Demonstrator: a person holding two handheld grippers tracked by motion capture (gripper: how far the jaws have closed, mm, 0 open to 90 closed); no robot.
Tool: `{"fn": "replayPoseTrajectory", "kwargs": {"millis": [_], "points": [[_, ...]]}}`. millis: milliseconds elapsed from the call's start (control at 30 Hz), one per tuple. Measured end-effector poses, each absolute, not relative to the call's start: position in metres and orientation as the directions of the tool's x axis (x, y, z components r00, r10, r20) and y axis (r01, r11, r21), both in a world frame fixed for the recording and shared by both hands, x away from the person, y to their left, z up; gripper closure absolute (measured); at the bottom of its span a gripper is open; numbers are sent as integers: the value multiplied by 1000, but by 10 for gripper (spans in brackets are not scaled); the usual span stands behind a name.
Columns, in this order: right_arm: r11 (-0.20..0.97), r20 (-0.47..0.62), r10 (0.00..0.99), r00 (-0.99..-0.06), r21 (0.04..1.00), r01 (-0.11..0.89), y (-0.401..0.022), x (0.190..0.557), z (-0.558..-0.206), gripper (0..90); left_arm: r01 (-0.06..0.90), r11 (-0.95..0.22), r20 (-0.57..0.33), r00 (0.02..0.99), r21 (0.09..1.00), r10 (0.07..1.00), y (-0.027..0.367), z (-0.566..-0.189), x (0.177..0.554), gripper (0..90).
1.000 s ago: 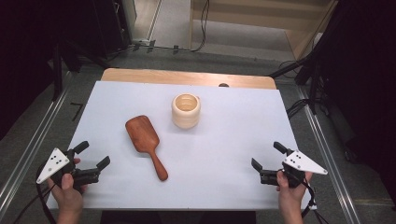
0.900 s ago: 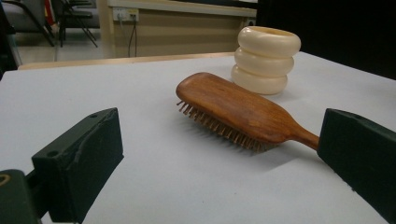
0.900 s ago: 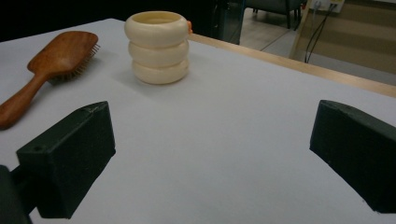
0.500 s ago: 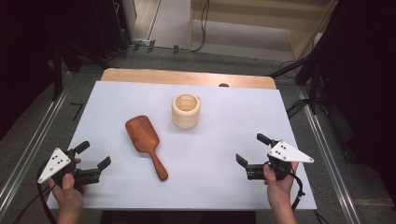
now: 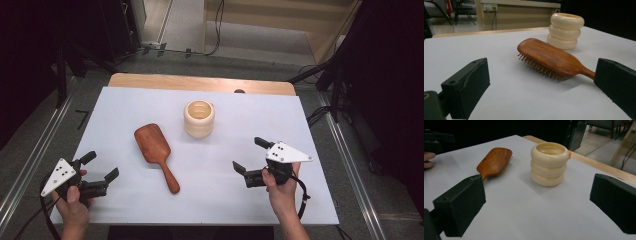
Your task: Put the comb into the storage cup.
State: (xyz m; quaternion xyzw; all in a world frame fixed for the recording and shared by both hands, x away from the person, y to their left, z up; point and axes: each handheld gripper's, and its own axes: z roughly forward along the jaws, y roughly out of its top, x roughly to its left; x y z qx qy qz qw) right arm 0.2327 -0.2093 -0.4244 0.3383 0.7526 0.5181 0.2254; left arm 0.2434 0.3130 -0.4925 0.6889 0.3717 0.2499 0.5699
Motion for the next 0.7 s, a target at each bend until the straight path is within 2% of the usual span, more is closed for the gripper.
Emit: {"fn": "replayPoseTrajectory", "kwargs": {"millis": [700], "points": [[316, 19, 660, -751, 900, 300, -140, 256, -424, 0, 227, -71, -82, 602, 971, 794, 314, -492, 244, 3]]}}
